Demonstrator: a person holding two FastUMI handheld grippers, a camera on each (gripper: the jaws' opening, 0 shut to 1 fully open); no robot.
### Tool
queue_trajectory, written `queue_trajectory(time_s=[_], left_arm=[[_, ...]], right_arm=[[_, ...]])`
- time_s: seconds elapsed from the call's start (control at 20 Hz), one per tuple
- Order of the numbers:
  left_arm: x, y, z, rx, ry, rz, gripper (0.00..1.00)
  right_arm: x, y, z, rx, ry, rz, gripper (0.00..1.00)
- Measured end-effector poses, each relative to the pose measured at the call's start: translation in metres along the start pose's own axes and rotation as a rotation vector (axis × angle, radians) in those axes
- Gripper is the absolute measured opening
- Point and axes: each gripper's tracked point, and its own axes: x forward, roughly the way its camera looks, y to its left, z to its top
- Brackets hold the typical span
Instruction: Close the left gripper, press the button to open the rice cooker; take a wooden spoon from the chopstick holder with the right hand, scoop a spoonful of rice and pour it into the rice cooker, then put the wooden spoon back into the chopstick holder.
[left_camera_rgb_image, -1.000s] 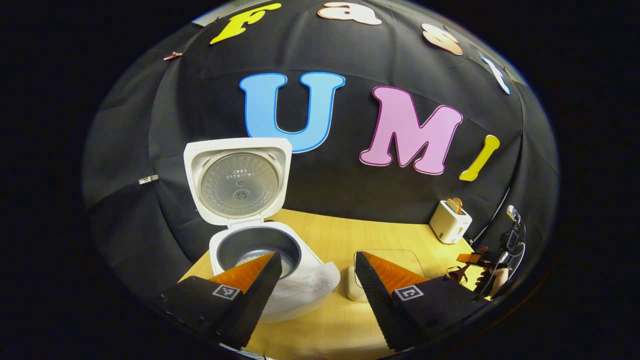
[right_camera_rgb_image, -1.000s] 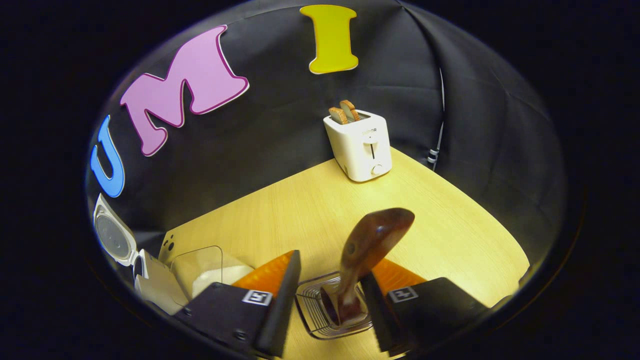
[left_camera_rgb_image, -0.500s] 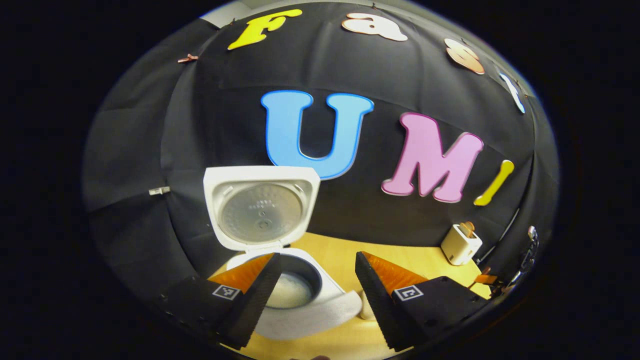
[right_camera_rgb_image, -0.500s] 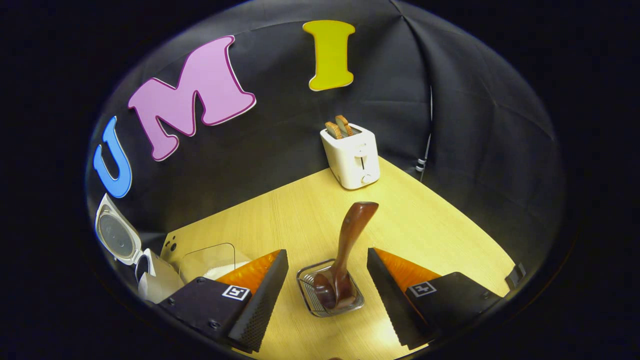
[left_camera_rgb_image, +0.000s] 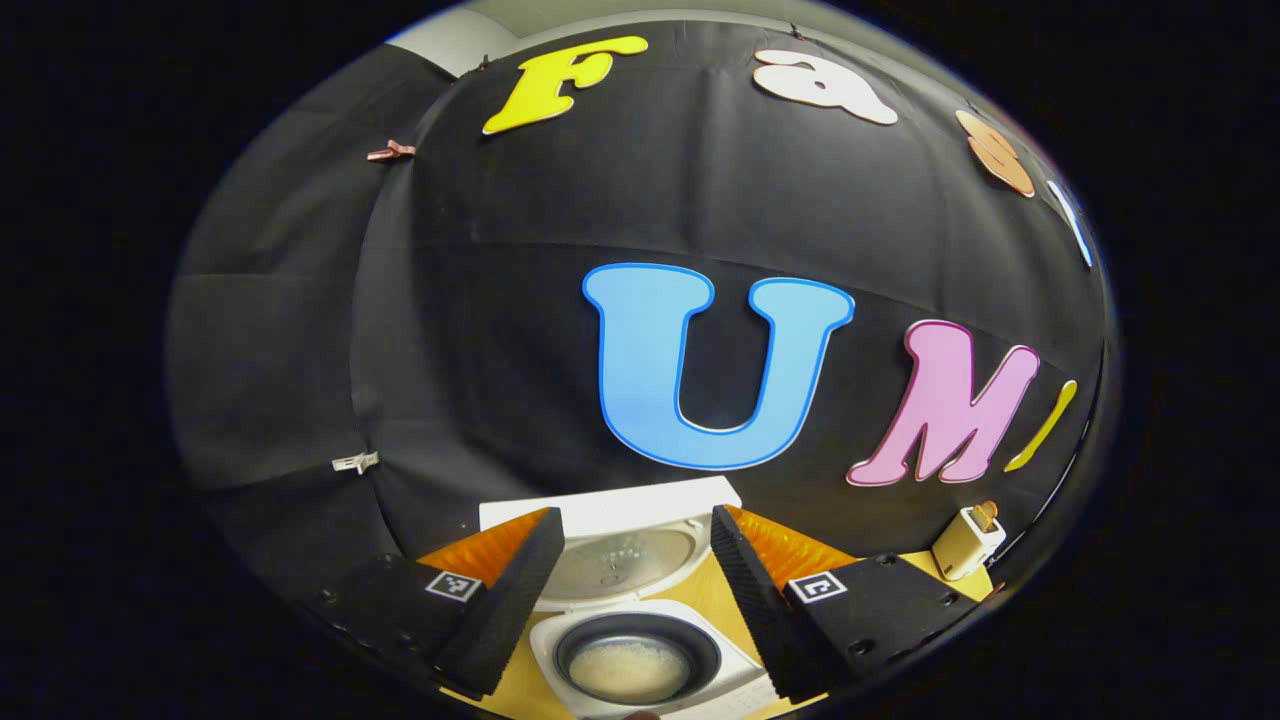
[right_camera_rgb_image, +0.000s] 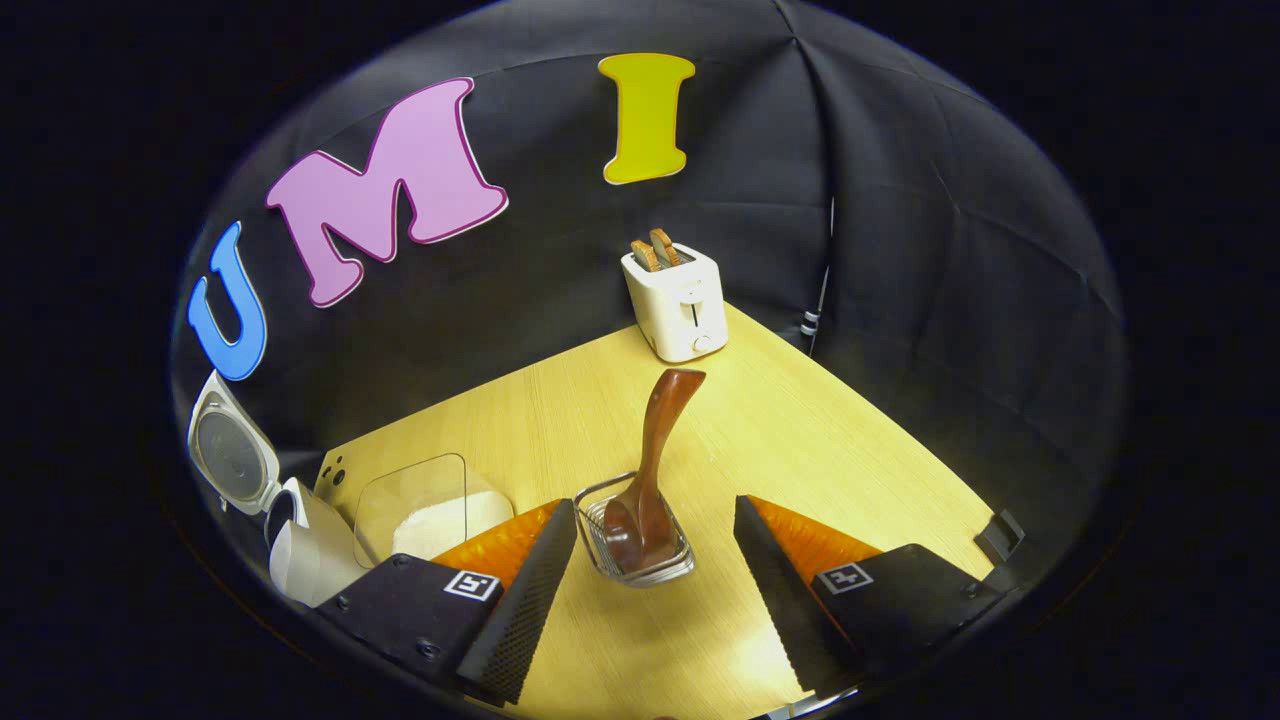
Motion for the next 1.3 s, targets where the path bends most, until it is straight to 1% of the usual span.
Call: queue_trajectory(time_s=[0.15, 0.3, 0.55, 0.65, 0.85, 0.9, 0.95, 1.0, 1.3], left_arm=[[0.038, 0.016, 0.016, 0.003, 0.023, 0.022, 0.95], [0.075, 0.025, 0.016, -0.014, 0.064, 0.03, 0.95], [0.127, 0.029, -0.004, -0.021, 0.158, 0.036, 0.95], [0.143, 0.03, -0.017, -0.047, 0.204, 0.041, 0.95], [0.145, 0.03, -0.046, -0.083, 0.315, 0.052, 0.95], [0.144, 0.03, -0.048, -0.082, 0.326, 0.064, 0.96], [0.144, 0.029, -0.052, -0.079, 0.33, 0.068, 0.93], [0.14, 0.027, -0.053, -0.083, 0.34, 0.073, 0.98], [0.098, 0.007, -0.072, -0.101, 0.378, 0.066, 0.98]], right_arm=[[-0.019, 0.004, -0.01, -0.035, 0.004, -0.005, 0.99], [-0.032, 0.007, -0.016, -0.059, 0.011, -0.01, 0.99], [-0.04, 0.015, -0.023, -0.067, 0.012, -0.007, 0.99], [-0.04, 0.017, -0.026, -0.075, 0.016, -0.004, 0.99], [-0.037, 0.023, -0.027, -0.083, 0.017, 0.015, 0.99], [-0.034, 0.024, -0.028, -0.08, 0.019, 0.022, 0.99], [-0.032, 0.026, -0.03, -0.074, 0.025, 0.031, 0.99], [-0.029, 0.028, -0.031, -0.066, 0.034, 0.042, 0.99], [-0.013, 0.042, -0.038, -0.072, 0.064, 0.118, 0.99]])
